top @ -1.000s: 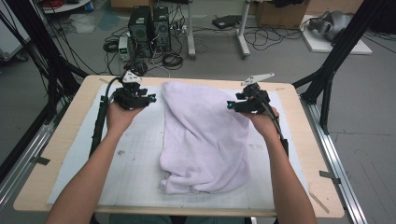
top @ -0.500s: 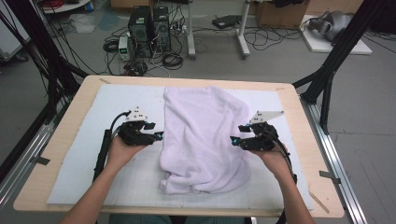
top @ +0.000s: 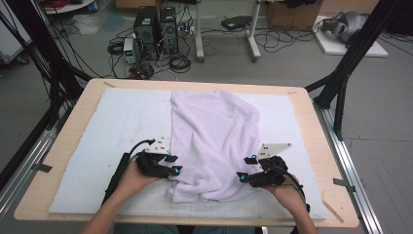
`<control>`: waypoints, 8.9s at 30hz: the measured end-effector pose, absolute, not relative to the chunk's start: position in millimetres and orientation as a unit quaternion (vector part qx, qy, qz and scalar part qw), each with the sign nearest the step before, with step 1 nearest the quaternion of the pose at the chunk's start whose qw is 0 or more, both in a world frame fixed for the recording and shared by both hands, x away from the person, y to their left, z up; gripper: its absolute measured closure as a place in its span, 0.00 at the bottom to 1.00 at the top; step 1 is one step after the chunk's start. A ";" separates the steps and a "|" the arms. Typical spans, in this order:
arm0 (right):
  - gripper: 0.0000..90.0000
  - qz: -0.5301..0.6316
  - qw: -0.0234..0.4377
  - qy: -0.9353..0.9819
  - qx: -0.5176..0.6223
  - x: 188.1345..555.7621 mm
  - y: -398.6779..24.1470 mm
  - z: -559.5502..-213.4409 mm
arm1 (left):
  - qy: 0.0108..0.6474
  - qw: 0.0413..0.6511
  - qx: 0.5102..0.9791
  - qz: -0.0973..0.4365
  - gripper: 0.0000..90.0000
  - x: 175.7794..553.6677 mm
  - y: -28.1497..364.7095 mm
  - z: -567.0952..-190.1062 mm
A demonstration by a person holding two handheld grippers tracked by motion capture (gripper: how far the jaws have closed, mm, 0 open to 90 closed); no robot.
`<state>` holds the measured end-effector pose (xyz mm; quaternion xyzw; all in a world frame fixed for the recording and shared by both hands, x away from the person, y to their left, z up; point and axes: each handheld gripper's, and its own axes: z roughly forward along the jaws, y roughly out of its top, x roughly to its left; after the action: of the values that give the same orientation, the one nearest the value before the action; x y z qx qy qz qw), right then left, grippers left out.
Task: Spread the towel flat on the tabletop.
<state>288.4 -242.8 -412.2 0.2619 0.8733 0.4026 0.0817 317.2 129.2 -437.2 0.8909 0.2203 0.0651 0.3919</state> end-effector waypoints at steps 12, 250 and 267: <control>0.40 0.415 0.077 0.867 0.264 288.5 -236.4 -412.3 | 0.242 0.417 0.870 0.105 0.98 309.6 146.3 -433.3; 0.85 0.448 -0.021 0.888 0.104 209.2 -194.2 -404.0 | 0.243 0.422 0.863 0.136 0.89 166.6 228.5 -412.0; 0.66 0.360 0.036 0.916 0.172 275.3 -191.2 -433.3 | 0.262 0.402 0.869 0.118 0.63 271.0 203.6 -445.1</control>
<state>275.3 -191.2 -433.3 0.1721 0.9163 0.3599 0.0363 271.0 203.6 -445.1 0.8695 0.2620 0.1178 0.4019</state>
